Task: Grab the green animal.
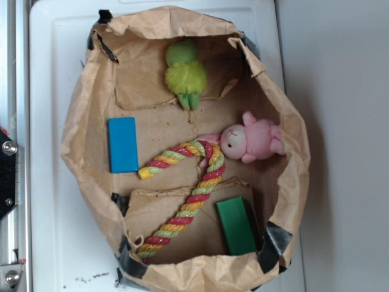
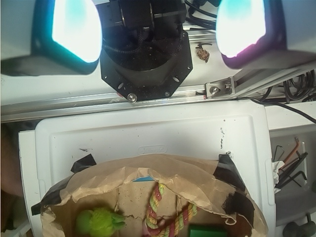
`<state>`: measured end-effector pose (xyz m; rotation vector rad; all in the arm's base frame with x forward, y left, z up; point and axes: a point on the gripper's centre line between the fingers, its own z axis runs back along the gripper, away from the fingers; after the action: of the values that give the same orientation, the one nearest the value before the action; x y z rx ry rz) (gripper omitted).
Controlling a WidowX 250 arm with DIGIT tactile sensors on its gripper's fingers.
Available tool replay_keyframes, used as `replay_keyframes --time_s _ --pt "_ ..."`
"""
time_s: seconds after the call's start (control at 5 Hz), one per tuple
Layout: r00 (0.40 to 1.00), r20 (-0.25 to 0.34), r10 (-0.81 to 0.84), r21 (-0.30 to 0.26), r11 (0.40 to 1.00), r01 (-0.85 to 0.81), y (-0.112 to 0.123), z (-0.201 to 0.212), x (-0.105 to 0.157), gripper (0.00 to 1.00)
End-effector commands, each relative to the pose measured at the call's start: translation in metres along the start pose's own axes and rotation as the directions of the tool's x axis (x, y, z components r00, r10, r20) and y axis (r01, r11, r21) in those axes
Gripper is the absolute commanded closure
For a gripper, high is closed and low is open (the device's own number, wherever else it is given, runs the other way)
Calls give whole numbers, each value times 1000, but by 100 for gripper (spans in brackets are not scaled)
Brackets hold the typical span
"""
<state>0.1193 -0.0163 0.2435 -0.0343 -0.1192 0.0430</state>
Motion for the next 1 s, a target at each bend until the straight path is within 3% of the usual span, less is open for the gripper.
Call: replay_keyframes --time_s 0.0,0.6,0.8 --pt "1000 0 0 0 1000 0 0 0 0 0" --pt "973 110 205 14 978 -208 -2 -22 83 0" --pt "915 159 371 -20 928 -372 3 -35 107 0"
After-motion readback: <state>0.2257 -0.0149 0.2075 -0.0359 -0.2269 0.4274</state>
